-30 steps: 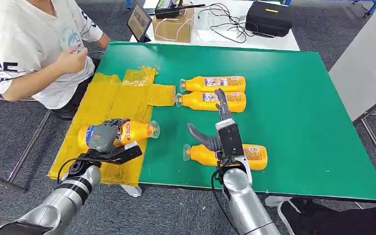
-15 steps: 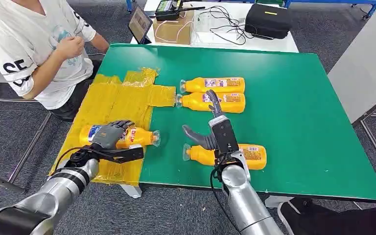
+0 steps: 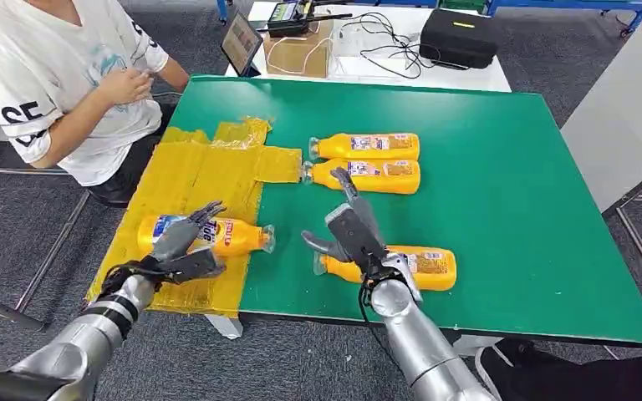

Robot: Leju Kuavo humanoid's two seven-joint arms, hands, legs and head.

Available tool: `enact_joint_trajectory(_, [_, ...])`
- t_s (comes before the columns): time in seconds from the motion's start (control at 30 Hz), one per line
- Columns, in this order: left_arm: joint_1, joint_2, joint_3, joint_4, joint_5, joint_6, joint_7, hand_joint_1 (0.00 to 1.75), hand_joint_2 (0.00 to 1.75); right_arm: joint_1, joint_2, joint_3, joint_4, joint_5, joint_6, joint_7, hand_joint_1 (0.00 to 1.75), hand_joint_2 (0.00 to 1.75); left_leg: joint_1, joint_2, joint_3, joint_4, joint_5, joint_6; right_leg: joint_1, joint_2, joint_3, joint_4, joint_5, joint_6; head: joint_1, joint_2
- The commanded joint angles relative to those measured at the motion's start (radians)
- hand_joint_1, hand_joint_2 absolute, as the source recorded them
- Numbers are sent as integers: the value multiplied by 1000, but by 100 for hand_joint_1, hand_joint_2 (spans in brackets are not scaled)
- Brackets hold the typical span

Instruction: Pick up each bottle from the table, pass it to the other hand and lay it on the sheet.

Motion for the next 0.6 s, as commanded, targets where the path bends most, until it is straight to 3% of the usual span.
enact_joint_trajectory(0.03, [221,-78,135,-305,351,-154,2,0,0,-62,-132,112,134,197,-39,136,0,175,0,0,2,-1,0,0,0,0,2,-2,0,0,0,0])
enact_joint_trajectory(0.43, [230,-117,182,-351,414,-193,2,0,0,-50,-171,105,115,282,-36,194,0,175,0,0,-6,0,-1,0,0,-1,-5,0,-1,0,0,0])
enact_joint_trajectory(0.47, [233,-130,192,-368,431,-212,2,0,175,-38,-185,98,96,300,-33,207,0,175,0,-1,-7,1,-1,0,0,-1,-7,-1,0,0,0,0])
enact_joint_trajectory(0.6, [225,-171,220,-390,440,-244,2,0,175,6,-234,65,7,389,-13,254,0,175,0,-3,-9,1,-1,0,0,-4,-8,0,-2,0,0,0])
